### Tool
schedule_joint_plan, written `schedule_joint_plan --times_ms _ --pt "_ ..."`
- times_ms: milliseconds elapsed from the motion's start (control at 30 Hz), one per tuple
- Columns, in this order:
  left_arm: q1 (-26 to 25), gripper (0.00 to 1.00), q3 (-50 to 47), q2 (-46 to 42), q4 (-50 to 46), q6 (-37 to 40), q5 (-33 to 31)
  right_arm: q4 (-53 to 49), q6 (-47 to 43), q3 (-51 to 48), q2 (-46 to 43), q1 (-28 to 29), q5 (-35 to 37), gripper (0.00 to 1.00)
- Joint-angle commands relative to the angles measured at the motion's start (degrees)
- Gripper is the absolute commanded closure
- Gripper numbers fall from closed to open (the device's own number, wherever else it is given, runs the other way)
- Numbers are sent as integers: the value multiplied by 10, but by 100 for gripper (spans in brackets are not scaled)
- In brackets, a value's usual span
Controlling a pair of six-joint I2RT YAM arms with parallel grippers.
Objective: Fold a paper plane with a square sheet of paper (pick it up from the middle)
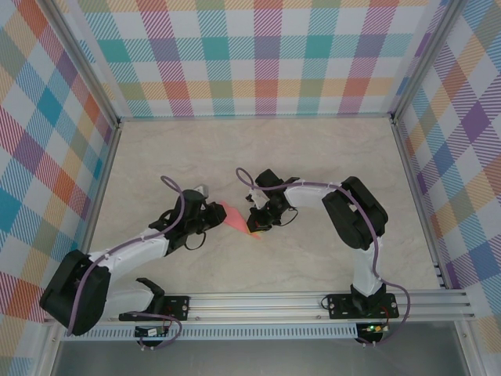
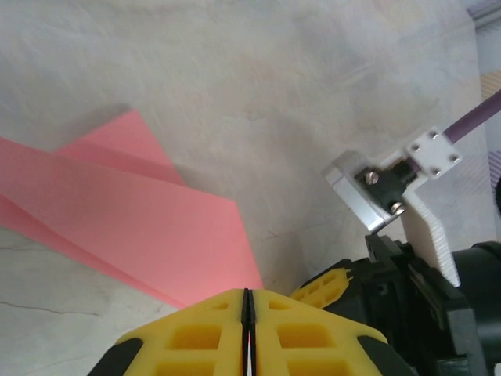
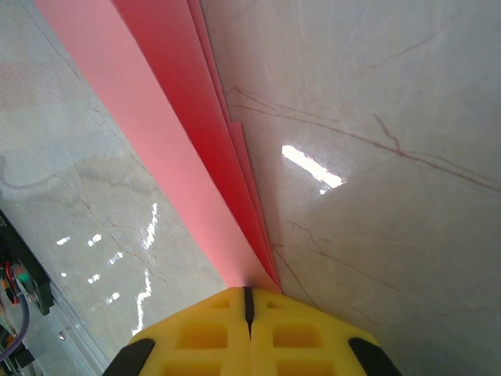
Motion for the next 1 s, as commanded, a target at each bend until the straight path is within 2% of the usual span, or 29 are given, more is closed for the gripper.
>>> schedule_joint_plan --times_ms 0,167,333,567,967 --pt "-33 90 23 62 48 -28 15 -68 2 -39 60 -3 112 100" --pt "-70 92 67 155 79 -33 20 -67 4 -40 61 -3 113 100" --pt "-74 92 68 197 84 -45 13 -67 3 -43 61 -3 112 100" --pt "-73 93 55 222 74 -60 -20 -65 4 -46 65 -4 114 100" --pt "-51 93 17 209 74 -78 -76 -70 4 -45 69 -4 123 100"
